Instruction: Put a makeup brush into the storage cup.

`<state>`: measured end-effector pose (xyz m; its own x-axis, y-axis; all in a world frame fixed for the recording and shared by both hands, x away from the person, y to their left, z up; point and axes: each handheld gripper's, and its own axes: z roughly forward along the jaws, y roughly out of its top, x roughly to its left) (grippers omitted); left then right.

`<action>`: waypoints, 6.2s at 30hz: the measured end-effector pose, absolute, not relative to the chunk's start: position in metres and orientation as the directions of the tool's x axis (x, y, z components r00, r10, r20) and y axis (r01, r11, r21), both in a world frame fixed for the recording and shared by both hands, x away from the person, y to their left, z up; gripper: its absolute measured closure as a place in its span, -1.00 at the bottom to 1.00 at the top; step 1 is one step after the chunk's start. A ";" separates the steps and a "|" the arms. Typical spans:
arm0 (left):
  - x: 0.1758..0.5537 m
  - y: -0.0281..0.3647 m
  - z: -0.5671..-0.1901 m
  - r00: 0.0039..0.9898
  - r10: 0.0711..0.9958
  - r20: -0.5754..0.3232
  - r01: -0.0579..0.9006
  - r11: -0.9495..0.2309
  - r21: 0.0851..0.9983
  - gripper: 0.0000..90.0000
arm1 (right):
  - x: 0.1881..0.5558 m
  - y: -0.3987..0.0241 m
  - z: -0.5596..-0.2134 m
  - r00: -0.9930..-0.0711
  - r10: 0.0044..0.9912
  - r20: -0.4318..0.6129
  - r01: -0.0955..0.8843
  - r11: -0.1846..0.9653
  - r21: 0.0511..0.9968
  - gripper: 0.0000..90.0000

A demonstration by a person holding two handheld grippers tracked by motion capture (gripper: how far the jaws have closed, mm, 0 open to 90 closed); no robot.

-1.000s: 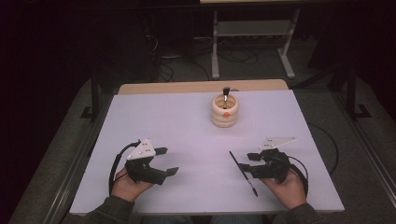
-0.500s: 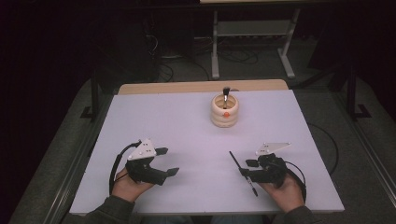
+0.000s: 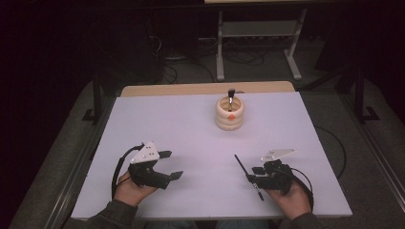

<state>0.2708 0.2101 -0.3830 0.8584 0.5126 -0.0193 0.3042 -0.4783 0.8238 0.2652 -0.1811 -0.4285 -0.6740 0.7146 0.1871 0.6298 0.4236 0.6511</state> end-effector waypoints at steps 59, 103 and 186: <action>0.270 0.204 -0.379 0.878 0.477 -0.041 0.295 -0.472 0.831 -0.54 | 0.267 -0.179 -0.437 -0.677 0.721 0.147 0.633 0.470 0.615 0.91; 0.272 0.174 -0.367 0.938 0.347 -0.017 0.222 -0.560 0.798 -0.36 | 0.263 -0.154 -0.372 -0.881 0.445 0.162 0.424 0.587 0.690 0.91; 0.273 0.157 -0.361 0.997 0.057 -0.052 0.077 -0.715 0.695 0.90 | 0.274 -0.145 -0.356 -0.903 0.316 0.291 0.412 0.445 0.795 0.05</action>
<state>0.2734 0.1567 -0.3606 0.9970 0.0573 -0.0522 0.0775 -0.7150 0.6949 0.2735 -0.1454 -0.3563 -0.9031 0.3162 0.2906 0.4118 0.4453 0.7951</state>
